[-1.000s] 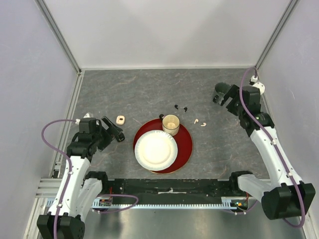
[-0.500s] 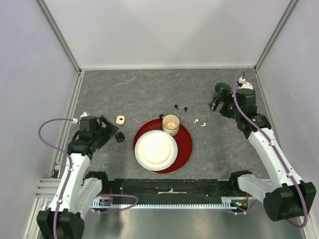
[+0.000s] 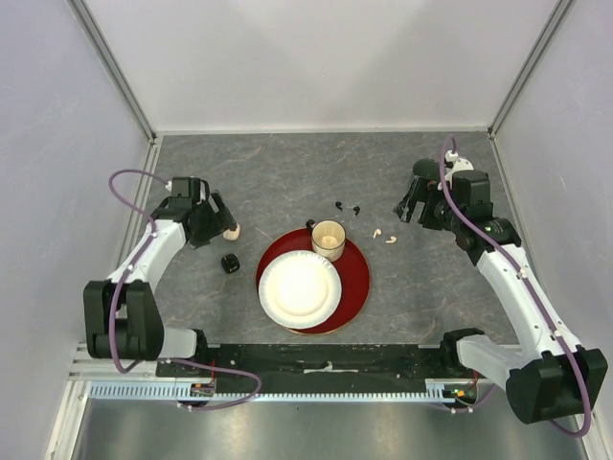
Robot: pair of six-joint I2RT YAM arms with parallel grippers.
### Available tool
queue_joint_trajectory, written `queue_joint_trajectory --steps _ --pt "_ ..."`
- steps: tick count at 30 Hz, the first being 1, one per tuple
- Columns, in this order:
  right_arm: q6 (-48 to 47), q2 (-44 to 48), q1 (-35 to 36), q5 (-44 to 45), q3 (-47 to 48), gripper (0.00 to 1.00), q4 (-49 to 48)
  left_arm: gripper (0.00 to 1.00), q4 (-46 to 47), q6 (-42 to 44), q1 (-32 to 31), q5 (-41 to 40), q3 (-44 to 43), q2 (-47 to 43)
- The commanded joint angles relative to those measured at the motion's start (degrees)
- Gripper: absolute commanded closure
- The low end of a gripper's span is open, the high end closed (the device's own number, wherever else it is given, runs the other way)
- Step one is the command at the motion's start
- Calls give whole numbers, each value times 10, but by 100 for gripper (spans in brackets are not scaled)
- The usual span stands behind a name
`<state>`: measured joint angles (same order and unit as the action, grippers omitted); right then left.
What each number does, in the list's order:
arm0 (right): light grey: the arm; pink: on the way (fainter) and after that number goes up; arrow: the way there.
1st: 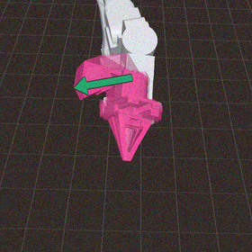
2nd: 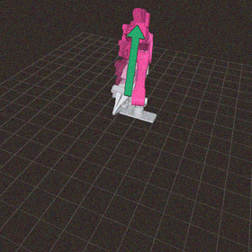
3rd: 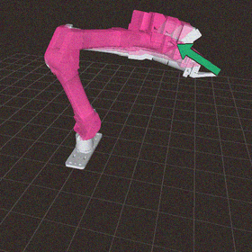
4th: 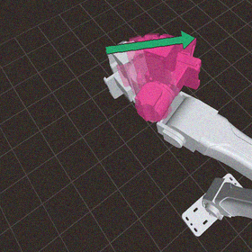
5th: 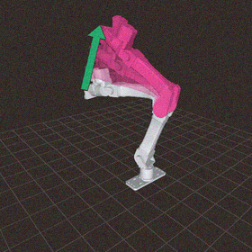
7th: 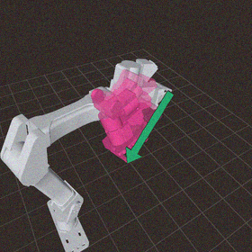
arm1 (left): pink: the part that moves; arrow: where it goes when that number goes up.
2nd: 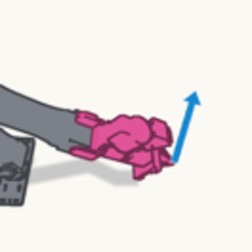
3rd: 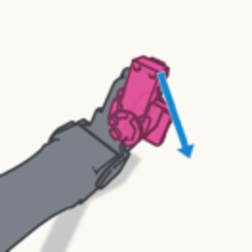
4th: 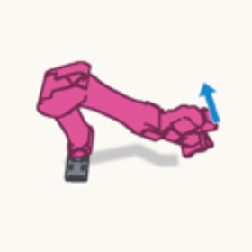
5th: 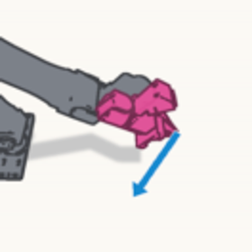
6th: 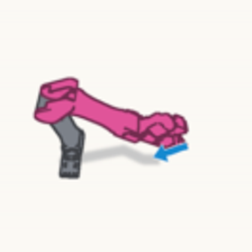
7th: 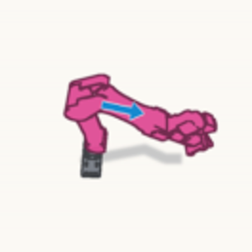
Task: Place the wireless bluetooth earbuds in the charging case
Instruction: Pick up the charging case at the center of the board.
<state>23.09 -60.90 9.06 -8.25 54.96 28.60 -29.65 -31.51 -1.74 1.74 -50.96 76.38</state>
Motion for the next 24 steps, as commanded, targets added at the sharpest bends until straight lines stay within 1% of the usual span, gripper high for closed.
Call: queue_joint_trajectory --steps 1,4,7,8,11,14,19,20,24 --pt "-28 -5 1 -19 31 2 15 10 11 97 -1 -2 -55 44" --pt "-31 -10 0 -17 37 2 19 10 -3 143 -1 0 -96 91" --pt "-30 -18 1 -21 41 2 19 10 -28 199 -1 -14 -135 146" --pt "-30 -21 1 -21 42 2 21 10 -32 220 -1 -30 -144 160" --pt "-30 -25 0 -21 44 2 23 12 -38 266 -2 -31 -153 189" --pt "-30 -28 1 -18 44 2 24 13 -10 296 -2 -43 -129 197" --pt "-29 -36 1 -21 45 2 26 14 -8 314 -1 -20 -146 221" --pt "-28 -37 1 -21 45 2 27 14 -5 313 -2 1 -146 222" --pt "-29 -34 0 -15 36 2 26 16 8 302 -5 29 -130 217"
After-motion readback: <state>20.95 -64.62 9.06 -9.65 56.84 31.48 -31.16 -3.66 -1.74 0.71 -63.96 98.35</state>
